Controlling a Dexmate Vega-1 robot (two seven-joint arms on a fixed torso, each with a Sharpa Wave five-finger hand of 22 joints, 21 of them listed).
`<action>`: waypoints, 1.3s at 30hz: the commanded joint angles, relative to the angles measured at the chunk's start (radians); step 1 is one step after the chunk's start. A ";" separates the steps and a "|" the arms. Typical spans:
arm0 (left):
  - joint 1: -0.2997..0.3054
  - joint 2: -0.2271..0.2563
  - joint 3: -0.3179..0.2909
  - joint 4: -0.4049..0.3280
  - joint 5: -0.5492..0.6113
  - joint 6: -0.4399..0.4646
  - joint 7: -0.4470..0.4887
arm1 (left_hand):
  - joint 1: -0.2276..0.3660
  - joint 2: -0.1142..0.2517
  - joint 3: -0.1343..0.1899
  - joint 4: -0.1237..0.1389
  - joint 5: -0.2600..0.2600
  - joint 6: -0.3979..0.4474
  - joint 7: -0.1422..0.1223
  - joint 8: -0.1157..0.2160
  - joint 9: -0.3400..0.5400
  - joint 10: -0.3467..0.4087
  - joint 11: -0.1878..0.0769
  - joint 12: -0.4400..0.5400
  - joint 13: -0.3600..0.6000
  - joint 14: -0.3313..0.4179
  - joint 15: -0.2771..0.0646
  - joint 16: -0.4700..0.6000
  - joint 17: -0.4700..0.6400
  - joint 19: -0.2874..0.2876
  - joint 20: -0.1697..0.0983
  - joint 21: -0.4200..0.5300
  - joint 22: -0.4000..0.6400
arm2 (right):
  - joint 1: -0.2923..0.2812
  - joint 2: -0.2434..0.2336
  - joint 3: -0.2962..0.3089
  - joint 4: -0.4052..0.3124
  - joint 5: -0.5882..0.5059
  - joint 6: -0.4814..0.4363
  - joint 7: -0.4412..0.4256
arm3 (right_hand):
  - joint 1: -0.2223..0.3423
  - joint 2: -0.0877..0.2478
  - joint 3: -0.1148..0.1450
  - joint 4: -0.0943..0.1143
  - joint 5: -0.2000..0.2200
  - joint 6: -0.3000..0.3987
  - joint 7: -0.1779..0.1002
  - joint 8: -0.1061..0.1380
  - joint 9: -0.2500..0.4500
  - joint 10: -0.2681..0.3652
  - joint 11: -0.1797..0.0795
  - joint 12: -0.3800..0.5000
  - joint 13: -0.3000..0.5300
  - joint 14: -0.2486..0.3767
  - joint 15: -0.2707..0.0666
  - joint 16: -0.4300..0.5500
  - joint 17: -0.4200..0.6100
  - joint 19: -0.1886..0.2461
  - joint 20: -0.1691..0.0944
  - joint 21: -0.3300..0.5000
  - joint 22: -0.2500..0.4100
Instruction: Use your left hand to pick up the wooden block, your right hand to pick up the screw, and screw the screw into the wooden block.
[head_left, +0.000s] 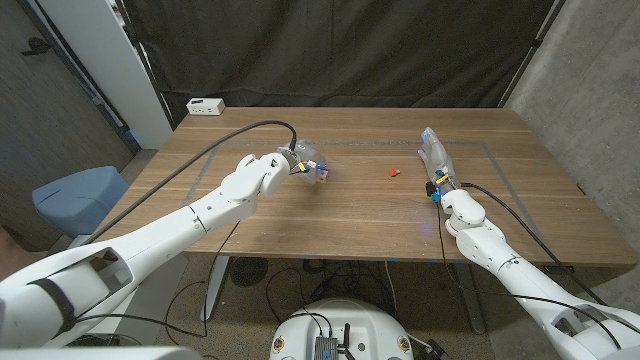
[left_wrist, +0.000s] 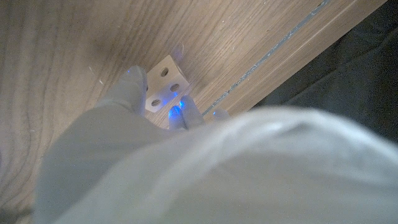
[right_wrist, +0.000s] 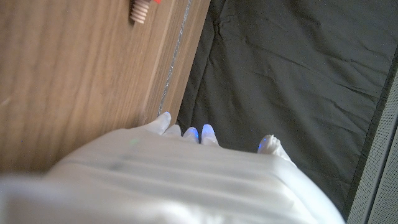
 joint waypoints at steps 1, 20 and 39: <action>0.007 -0.001 0.004 0.011 0.000 0.002 0.028 | 0.007 0.004 -0.004 0.001 -0.005 0.017 0.000 0.003 0.002 0.011 -0.003 0.009 0.007 0.019 -0.002 0.010 0.003 0.009 0.003 0.006 0.003 | -0.003 0.003 -0.001 -0.002 -0.001 0.000 -0.002 | -0.004 -0.003 0.008 0.000 0.010 -0.001 -0.003 0.000 0.005 -0.004 0.002 0.004 0.005 -0.003 0.007 0.001 0.001 -0.003 0.003 0.003 0.004; 0.010 -0.012 0.018 0.040 0.034 0.011 0.093 | 0.009 0.001 -0.015 0.002 -0.004 0.044 -0.006 0.007 0.003 0.029 -0.011 0.024 0.022 0.050 -0.008 0.011 0.003 0.041 0.005 0.011 0.003 | -0.008 0.002 0.001 -0.003 0.003 0.006 0.003 | -0.006 -0.003 0.008 0.000 0.010 0.001 -0.002 0.001 0.005 -0.003 0.002 0.005 0.005 0.000 0.010 0.002 0.001 -0.001 0.008 0.004 0.004; -0.004 -0.033 0.034 0.085 0.028 0.003 0.140 | 0.031 -0.001 -0.021 -0.004 -0.002 0.101 -0.023 0.019 0.004 0.080 -0.018 0.049 0.036 0.081 -0.022 0.010 0.003 0.062 0.003 0.008 0.003 | -0.013 0.002 0.003 -0.003 0.007 0.002 0.000 | -0.009 -0.003 0.009 0.001 0.009 0.002 -0.003 0.002 0.005 -0.001 0.002 0.005 0.005 0.001 0.010 0.002 0.002 0.000 0.008 0.004 0.004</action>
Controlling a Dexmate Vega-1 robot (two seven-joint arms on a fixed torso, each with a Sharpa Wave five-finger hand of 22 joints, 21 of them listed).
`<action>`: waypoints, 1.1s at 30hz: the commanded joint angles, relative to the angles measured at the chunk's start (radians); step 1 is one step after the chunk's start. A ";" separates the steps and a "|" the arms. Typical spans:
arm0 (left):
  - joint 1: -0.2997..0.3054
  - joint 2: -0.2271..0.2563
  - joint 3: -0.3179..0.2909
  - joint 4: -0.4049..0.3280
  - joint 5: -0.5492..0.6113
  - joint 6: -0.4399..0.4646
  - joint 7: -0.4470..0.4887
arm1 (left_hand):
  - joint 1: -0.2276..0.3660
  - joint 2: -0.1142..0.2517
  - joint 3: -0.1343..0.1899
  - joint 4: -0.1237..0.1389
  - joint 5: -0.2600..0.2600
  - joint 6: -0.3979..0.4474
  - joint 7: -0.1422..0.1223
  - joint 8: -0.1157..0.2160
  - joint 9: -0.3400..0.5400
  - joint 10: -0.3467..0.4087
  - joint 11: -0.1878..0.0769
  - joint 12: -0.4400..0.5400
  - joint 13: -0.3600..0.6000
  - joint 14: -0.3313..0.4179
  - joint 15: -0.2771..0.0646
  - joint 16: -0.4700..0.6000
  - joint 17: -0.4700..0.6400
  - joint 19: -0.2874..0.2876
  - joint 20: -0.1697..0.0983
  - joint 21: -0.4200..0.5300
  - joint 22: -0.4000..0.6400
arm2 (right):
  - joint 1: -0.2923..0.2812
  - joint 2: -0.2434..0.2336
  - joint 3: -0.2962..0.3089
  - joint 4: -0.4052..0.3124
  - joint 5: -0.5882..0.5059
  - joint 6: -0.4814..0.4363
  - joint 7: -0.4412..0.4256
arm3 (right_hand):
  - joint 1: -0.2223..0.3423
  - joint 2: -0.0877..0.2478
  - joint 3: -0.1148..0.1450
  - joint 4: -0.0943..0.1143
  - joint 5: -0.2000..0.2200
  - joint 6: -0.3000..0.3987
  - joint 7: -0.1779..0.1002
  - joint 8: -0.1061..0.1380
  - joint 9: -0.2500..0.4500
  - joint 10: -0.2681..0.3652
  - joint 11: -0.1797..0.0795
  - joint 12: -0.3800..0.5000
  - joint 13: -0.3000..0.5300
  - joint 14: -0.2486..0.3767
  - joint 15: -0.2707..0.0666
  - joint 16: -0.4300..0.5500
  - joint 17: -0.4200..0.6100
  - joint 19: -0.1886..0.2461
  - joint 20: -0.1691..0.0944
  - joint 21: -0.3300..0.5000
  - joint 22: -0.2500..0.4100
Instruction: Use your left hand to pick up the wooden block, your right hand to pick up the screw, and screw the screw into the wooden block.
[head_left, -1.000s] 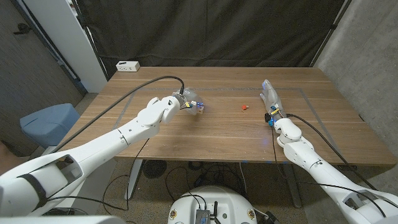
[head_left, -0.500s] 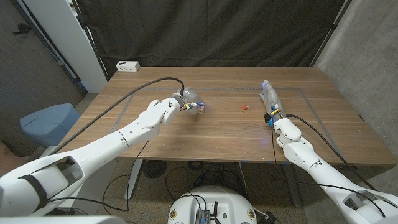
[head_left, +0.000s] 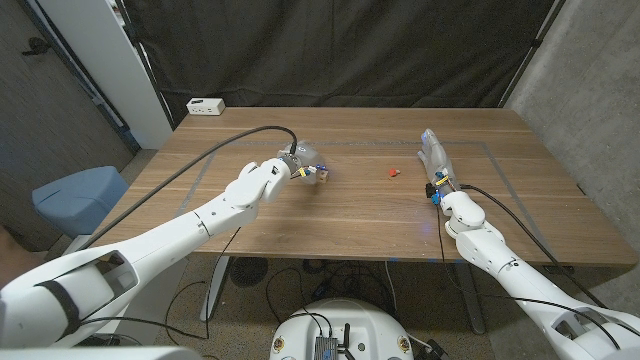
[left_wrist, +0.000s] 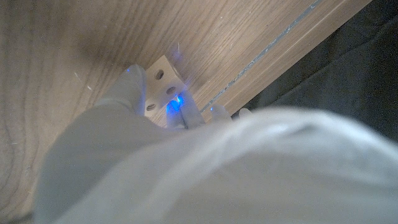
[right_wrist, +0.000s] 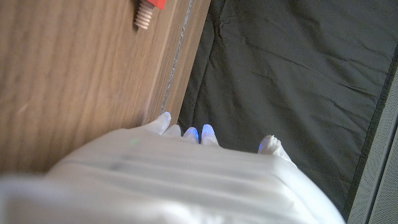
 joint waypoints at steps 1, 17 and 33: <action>-0.010 -0.012 0.011 0.031 -0.005 -0.012 0.042 | 0.018 -0.001 -0.004 -0.004 -0.001 0.015 -0.004 0.007 0.005 0.019 -0.001 0.010 0.004 0.017 -0.012 0.003 0.003 0.011 0.005 0.000 0.003 | 0.000 0.001 0.001 0.004 0.004 -0.002 0.000 | -0.004 0.001 0.009 0.001 0.009 0.002 -0.003 0.002 0.005 -0.001 0.002 0.005 0.005 -0.004 0.005 0.002 0.002 0.000 0.008 0.004 0.004; -0.018 -0.018 0.019 0.046 -0.023 -0.021 0.064 | 0.059 0.005 -0.010 -0.005 -0.002 0.124 -0.024 0.035 0.007 0.108 -0.003 0.048 0.026 0.072 -0.045 0.004 0.005 0.044 -0.004 -0.001 0.003 | 0.007 0.007 0.000 0.021 0.008 -0.001 0.006 | -0.006 0.002 0.010 0.001 0.009 0.003 -0.003 0.002 0.005 -0.001 0.001 0.005 0.005 -0.004 0.005 0.002 0.002 0.001 0.011 0.004 0.004; -0.017 -0.030 0.029 0.046 -0.020 0.004 0.064 | 0.076 0.008 -0.026 0.000 -0.003 0.205 -0.031 0.058 0.011 0.182 -0.003 0.079 0.049 0.122 -0.062 0.006 0.006 0.071 -0.008 -0.002 0.003 | 0.003 0.004 0.002 0.024 0.013 -0.001 0.011 | -0.008 0.002 0.011 0.002 0.009 0.003 -0.003 0.002 0.005 0.001 -0.001 0.005 0.005 -0.004 0.003 0.002 0.002 0.002 0.013 0.004 0.004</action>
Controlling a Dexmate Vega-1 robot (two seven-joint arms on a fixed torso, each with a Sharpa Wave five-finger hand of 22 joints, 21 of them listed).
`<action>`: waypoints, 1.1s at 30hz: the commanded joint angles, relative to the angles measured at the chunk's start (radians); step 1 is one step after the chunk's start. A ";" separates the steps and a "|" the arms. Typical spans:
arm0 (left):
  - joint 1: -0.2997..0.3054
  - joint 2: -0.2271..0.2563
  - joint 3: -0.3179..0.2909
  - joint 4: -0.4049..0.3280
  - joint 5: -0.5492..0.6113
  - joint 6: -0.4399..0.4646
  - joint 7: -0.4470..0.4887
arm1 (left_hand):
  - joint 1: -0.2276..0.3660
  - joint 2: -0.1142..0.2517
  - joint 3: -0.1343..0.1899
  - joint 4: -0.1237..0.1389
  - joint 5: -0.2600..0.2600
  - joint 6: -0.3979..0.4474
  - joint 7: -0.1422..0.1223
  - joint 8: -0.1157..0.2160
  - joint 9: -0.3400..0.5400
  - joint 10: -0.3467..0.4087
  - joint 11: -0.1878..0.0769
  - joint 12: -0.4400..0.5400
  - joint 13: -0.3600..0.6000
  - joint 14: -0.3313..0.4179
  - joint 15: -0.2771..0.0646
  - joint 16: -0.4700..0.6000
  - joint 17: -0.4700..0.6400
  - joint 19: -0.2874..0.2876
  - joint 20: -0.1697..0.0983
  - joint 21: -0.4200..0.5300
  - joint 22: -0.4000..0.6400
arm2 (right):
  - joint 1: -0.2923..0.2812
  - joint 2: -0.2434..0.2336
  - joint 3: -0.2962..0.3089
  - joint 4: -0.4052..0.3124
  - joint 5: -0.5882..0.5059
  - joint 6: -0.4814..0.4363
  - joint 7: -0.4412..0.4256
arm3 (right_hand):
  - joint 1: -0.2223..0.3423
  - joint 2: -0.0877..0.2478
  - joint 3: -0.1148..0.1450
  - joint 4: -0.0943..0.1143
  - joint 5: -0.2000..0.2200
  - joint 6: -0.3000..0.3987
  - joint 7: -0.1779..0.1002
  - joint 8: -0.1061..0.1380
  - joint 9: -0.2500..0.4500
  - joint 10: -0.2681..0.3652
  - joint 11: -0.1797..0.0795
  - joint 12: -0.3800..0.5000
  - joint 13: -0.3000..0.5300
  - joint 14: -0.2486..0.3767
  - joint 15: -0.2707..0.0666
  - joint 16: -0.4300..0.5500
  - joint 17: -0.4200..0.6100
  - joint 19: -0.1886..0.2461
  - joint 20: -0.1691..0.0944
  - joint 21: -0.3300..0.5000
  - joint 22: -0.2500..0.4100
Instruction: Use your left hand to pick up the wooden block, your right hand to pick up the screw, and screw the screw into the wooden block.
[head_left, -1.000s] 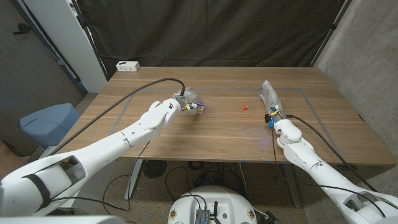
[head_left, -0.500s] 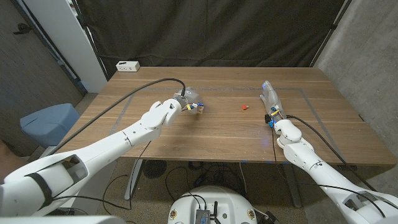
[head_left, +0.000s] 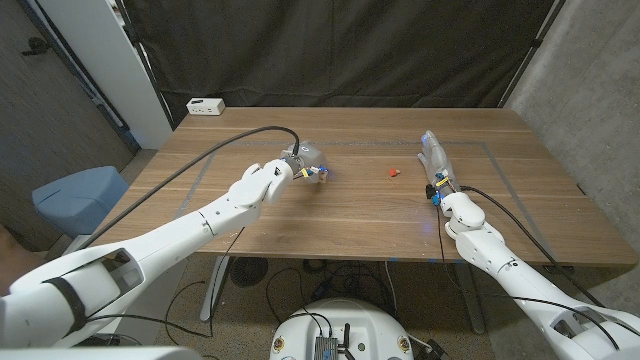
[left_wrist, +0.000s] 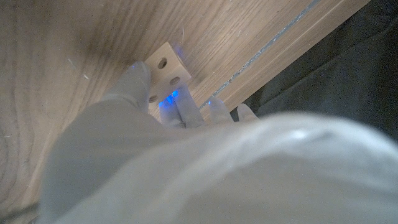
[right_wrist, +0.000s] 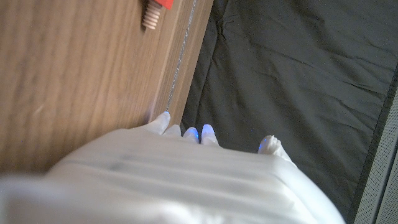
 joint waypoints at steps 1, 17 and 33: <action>-0.002 -0.007 0.007 0.005 -0.002 0.013 0.005 | 0.010 0.002 -0.007 0.004 -0.003 0.024 0.004 0.010 0.006 0.023 0.001 0.012 0.009 0.025 -0.059 0.006 0.002 0.012 0.005 -0.002 0.003 | -0.001 -0.001 0.003 0.005 0.004 0.001 0.004 | -0.009 0.002 0.007 -0.002 0.009 0.003 -0.003 0.002 0.005 0.001 -0.001 0.005 0.005 -0.003 0.002 0.002 0.002 0.003 0.002 0.005 0.004; -0.006 -0.011 0.011 0.018 -0.012 0.014 0.022 | 0.019 0.007 -0.019 0.007 -0.004 0.079 0.006 0.027 0.008 0.074 0.000 0.032 0.027 0.059 -0.076 0.007 0.003 0.036 -0.002 -0.002 0.003 | 0.006 0.004 -0.001 0.017 0.004 0.000 0.005 | -0.010 0.003 0.009 -0.001 0.010 0.003 -0.003 0.002 0.005 0.001 -0.002 0.005 0.006 -0.002 0.000 0.003 0.002 0.004 0.001 0.005 0.004; -0.002 -0.012 0.012 0.021 -0.011 0.015 0.061 | 0.031 0.014 -0.039 0.009 -0.004 0.165 0.001 0.055 0.011 0.140 -0.001 0.058 0.054 0.112 -0.100 0.013 0.007 0.069 -0.011 -0.001 0.003 | 0.003 0.003 0.000 0.013 0.004 0.002 0.005 | -0.011 0.004 0.010 -0.001 0.010 0.006 -0.003 0.003 0.005 0.004 -0.001 0.006 0.006 0.000 0.001 0.003 0.002 0.006 -0.001 0.005 0.004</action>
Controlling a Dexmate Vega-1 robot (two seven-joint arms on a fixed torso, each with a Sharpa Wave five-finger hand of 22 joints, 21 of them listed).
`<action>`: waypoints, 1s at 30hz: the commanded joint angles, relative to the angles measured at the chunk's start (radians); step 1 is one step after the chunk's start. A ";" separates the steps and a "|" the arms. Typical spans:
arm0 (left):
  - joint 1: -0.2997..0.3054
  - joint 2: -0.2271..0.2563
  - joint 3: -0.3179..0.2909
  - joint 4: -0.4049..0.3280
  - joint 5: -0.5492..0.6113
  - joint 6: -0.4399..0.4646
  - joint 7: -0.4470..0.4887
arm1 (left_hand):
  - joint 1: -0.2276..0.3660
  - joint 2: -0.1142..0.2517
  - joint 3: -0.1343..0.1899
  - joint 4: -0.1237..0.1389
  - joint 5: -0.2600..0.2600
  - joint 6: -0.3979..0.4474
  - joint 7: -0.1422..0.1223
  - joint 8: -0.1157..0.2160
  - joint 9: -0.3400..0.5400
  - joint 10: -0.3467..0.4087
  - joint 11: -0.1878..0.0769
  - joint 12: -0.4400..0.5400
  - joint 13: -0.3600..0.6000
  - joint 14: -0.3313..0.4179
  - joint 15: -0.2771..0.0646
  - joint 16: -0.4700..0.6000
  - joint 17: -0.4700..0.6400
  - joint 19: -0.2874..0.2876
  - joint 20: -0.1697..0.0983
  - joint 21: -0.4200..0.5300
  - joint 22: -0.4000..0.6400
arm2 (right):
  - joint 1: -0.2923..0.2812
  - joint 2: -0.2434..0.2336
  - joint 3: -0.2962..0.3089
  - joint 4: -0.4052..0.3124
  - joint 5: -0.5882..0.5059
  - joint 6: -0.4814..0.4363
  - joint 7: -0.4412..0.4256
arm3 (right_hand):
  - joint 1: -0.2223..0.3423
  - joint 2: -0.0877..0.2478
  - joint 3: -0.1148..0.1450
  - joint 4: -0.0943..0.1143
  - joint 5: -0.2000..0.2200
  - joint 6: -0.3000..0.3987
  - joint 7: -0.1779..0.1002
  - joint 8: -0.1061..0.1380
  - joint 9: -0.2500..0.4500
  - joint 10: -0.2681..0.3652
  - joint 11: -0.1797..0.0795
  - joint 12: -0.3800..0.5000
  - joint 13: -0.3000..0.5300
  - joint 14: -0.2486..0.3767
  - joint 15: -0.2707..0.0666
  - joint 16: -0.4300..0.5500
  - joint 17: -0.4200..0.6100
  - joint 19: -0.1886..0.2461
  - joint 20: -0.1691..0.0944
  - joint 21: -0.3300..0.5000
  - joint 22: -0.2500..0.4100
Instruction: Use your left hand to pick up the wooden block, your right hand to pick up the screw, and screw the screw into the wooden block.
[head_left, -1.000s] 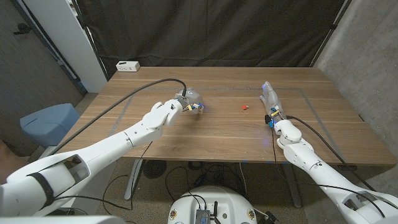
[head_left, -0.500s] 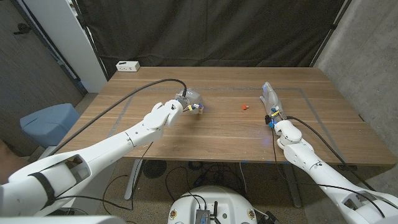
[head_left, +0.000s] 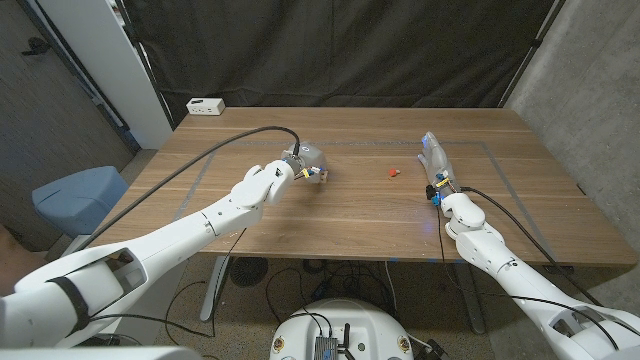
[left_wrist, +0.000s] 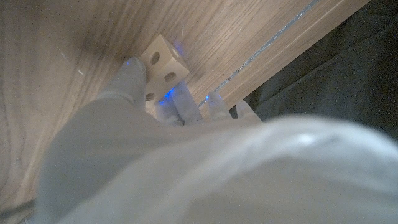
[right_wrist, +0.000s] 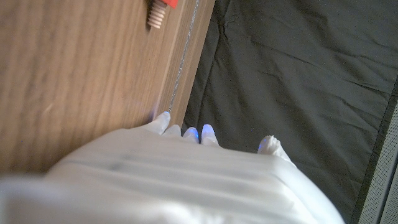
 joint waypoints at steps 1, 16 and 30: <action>0.002 -0.001 0.002 0.002 0.001 0.000 0.023 | 0.013 0.004 -0.009 0.002 -0.004 0.024 -0.006 0.013 0.001 0.019 0.001 0.013 0.007 0.018 -0.100 0.005 0.002 0.010 0.001 -0.001 0.003 | -0.002 -0.001 0.000 -0.002 -0.001 0.002 -0.001 | -0.007 0.000 0.011 -0.001 0.010 0.006 -0.003 0.003 0.005 0.004 -0.001 0.006 0.006 0.000 0.001 0.003 0.002 0.006 -0.001 0.005 0.004; 0.002 0.006 0.001 -0.001 0.007 -0.010 0.043 | 0.014 0.005 -0.016 0.003 -0.004 0.037 -0.006 0.016 0.001 0.032 0.001 0.016 0.014 0.027 -0.104 0.006 0.003 0.016 -0.001 -0.002 0.003 | -0.005 -0.002 0.001 -0.004 0.000 0.003 0.000 | -0.007 0.000 0.012 -0.001 0.010 0.007 -0.002 0.003 0.005 0.004 -0.002 0.005 0.006 0.001 0.000 0.003 0.002 0.008 -0.003 0.005 0.004; 0.019 0.006 -0.023 -0.012 -0.023 -0.016 0.076 | 0.011 0.012 -0.021 0.008 -0.003 0.048 -0.006 0.018 0.001 0.045 0.001 0.019 0.021 0.040 -0.111 0.008 0.005 0.021 -0.008 -0.003 0.003 | -0.006 -0.012 0.000 -0.026 -0.007 0.004 0.002 | -0.008 0.000 0.013 -0.001 0.010 0.008 -0.003 0.003 0.005 0.004 -0.002 0.005 0.006 0.001 0.000 0.002 0.002 0.009 -0.004 0.005 0.004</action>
